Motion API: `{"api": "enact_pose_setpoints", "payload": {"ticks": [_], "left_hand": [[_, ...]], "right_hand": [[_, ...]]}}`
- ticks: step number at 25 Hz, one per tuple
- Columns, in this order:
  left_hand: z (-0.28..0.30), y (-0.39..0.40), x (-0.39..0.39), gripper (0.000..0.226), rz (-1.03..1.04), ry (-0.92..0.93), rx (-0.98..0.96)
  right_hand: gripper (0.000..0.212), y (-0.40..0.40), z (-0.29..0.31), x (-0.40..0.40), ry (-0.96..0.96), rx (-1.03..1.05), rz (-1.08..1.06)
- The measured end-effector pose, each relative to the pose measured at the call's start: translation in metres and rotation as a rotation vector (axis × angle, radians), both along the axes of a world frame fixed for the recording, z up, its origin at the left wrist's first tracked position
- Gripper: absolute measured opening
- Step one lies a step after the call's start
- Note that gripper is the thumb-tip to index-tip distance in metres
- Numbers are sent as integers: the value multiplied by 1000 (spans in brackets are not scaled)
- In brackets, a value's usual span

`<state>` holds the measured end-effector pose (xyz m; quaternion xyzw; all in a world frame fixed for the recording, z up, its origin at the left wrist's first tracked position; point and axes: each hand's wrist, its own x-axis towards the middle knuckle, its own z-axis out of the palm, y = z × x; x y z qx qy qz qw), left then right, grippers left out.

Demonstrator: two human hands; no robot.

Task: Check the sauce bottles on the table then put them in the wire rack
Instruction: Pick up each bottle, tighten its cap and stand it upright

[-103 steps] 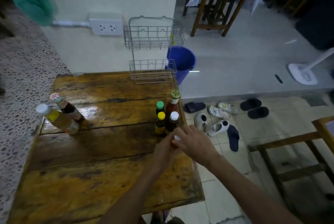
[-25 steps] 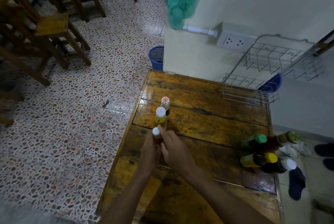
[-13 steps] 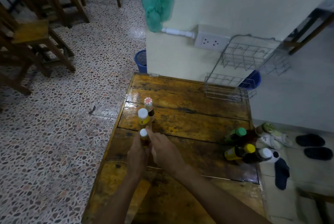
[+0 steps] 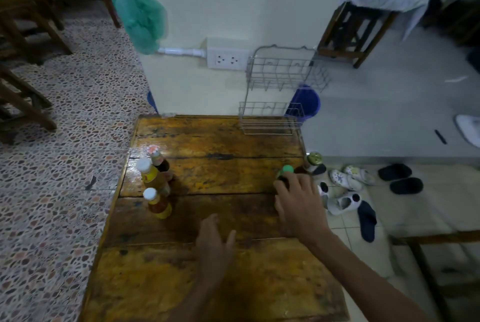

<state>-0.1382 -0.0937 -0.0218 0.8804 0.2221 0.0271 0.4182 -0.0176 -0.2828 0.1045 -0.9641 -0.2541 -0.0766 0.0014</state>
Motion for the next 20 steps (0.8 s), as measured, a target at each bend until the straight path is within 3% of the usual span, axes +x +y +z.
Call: {"api": "enact_pose_setpoints", "payload": {"ticks": [3, 6, 9, 11, 14, 16, 20], "left_hand": [[12, -60, 51, 63, -214, -7, -68], [17, -99, 97, 68, -288, 49, -97], [9, -120, 115, 47, -335, 6, -89], [7, -121, 113, 33, -318, -62, -49], [20, -109, 97, 39, -261, -137, -211], [32, -94, 84, 35, -241, -155, -319], [55, -61, 60, 29, -225, -127, -329]], "right_hand": [[39, -37, -5, 15, -62, -194, 7], [30, -49, -14, 21, -82, -242, 79], [25, -46, -13, 21, -78, -239, 175], [24, -44, -9, 16, -79, -210, 257], [15, -43, 8, 12, -92, -120, 318], [23, -40, 19, 14, -125, -52, 364], [34, -24, 18, 31, -53, 41, 480]]}}
